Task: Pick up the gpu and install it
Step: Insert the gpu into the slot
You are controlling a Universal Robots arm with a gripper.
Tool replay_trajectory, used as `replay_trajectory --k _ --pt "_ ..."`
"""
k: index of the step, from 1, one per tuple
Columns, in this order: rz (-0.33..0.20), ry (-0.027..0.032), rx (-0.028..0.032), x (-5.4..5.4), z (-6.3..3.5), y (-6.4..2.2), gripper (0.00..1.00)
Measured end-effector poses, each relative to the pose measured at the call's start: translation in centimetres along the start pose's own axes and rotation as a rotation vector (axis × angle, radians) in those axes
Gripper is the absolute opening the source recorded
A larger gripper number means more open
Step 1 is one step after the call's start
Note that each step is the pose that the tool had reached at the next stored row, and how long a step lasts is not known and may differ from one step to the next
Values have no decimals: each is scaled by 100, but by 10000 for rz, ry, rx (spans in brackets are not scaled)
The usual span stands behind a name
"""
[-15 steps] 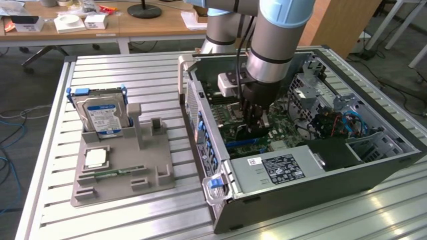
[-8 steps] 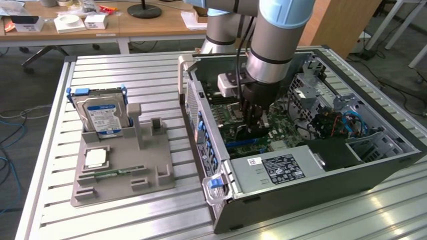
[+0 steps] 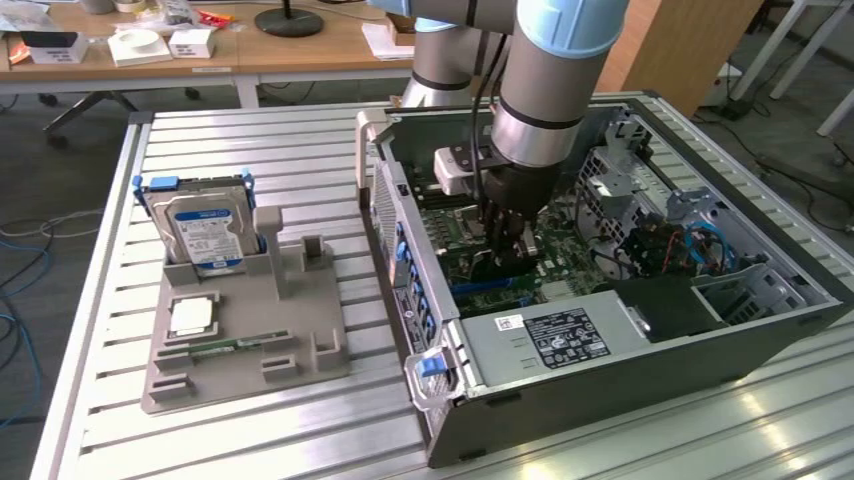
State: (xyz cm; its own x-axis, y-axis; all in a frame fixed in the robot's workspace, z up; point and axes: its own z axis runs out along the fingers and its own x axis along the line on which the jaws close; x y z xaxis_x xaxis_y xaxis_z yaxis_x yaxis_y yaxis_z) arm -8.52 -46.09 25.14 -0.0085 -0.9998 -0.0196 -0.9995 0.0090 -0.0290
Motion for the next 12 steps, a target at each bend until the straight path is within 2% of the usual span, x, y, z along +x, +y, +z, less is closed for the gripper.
replay_trajectory --k 12 --pt "2 -2 0 -4 11 5 26"
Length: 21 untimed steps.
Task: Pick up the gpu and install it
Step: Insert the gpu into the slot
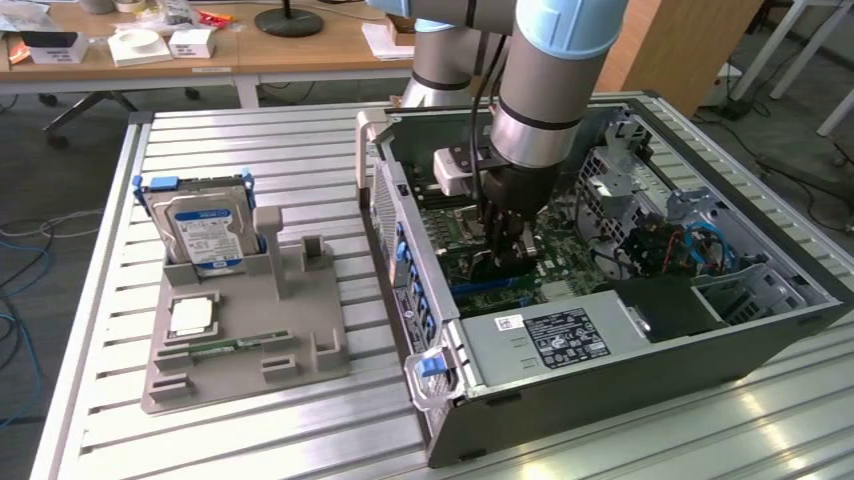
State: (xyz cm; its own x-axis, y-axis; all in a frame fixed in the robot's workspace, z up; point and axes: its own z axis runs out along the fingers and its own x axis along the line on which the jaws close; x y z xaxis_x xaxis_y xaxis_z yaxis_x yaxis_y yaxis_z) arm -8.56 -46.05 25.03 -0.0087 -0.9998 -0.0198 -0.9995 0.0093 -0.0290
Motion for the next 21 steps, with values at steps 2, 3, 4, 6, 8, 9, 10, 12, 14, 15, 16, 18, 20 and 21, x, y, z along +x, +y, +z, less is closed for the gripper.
replay_trajectory --k 2,3,4,6,8,9,10,12,14,15,16,18,20,21 --pt "-2 0 0 0 0 0 26" --pt "-2 0 0 0 0 0 26" --pt "-1 1 -1 0 0 0 26" --pt "-1 1 0 -1 3 1 26" --pt "-1 1 -1 -1 6 2 26" --pt "-1 1 -1 0 6 2 26" --pt "-1 1 0 0 7 2 26" --pt "-1 1 -1 0 7 2 26" --pt "-1 1 -1 0 7 2 26" --pt "-1 -1 0 -1 10 2 26" --pt "-1 -3 2 -1 15 2 26" --pt "-1 0 -1 0 15 3 26" --pt "-1 1 0 0 15 3 26" --pt "0 1 0 -1 16 2 26"
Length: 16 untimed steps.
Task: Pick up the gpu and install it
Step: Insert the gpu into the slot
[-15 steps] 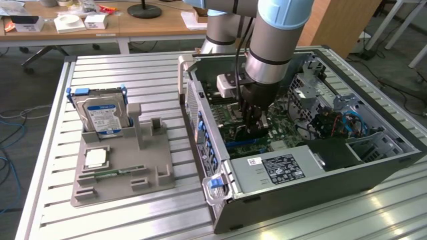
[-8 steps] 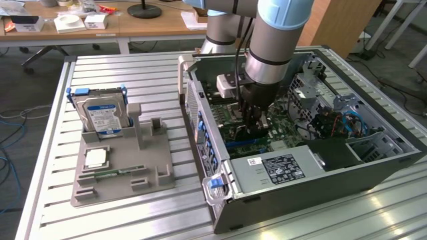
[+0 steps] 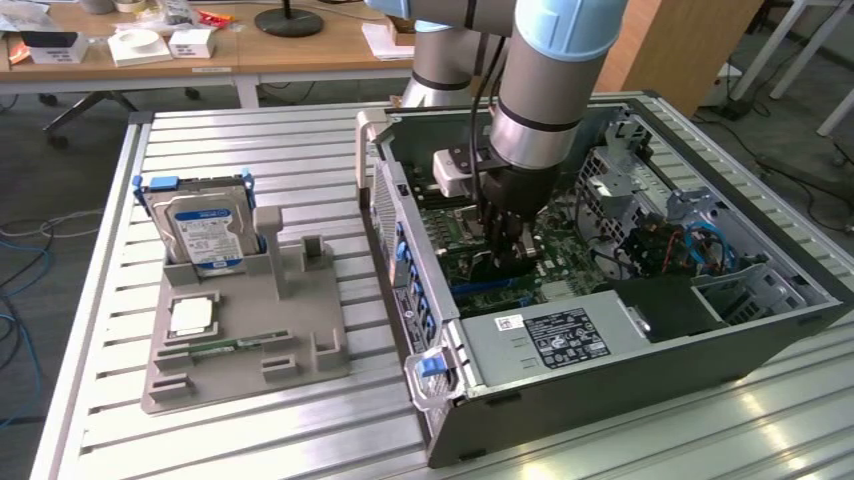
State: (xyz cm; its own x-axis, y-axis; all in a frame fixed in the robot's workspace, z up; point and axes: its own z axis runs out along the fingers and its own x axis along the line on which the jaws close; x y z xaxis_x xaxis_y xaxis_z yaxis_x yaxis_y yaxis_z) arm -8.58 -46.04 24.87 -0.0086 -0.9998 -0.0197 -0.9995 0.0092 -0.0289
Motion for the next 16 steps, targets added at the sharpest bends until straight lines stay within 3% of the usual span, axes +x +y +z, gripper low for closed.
replay_trajectory --k 16 --pt "55 2 -1 -14 5 -14 26"
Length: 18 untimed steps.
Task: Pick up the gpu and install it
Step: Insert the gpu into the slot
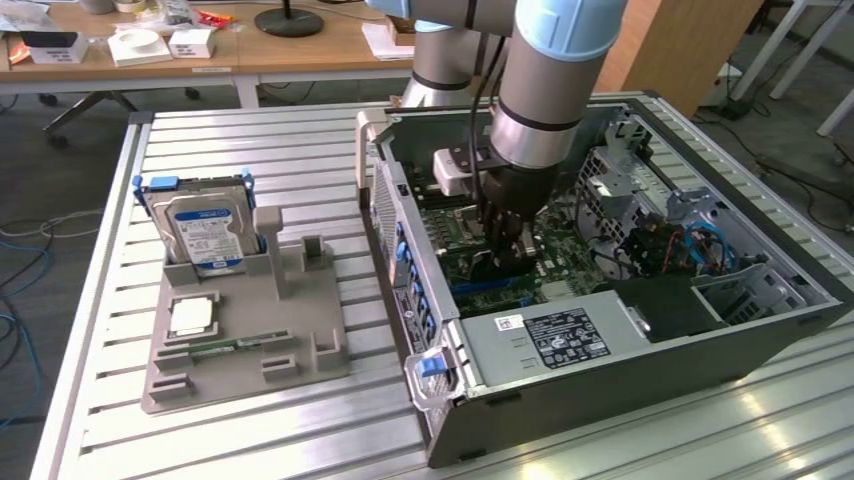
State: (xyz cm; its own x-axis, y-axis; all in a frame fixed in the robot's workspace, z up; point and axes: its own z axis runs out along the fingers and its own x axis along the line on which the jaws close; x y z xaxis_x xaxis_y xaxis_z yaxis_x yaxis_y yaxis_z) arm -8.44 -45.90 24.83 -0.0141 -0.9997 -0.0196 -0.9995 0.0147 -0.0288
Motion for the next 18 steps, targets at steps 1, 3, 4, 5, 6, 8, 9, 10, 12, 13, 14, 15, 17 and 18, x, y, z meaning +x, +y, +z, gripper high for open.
replay_trajectory --k 1,3,4,5,6,8,9,10,12,13,14,15,17,18 --pt "-1 1 1 1 0 -4 26" --pt "-1 1 1 1 0 -7 26" --pt "-1 1 2 1 0 -9 26" --pt "0 2 2 1 0 -9 26" --pt "0 3 1 1 0 -9 26" --pt "4 13 1 3 0 -11 26" --pt "13 21 2 3 0 -12 26" --pt "26 24 2 4 0 -14 26" --pt "40 28 2 4 0 -15 26" --pt "40 28 3 4 0 -15 26" --pt "40 27 3 4 0 -15 26" --pt "40 27 3 4 0 -16 26" --pt "47 31 3 4 1 -21 26" --pt "56 32 4 4 1 -22 26"
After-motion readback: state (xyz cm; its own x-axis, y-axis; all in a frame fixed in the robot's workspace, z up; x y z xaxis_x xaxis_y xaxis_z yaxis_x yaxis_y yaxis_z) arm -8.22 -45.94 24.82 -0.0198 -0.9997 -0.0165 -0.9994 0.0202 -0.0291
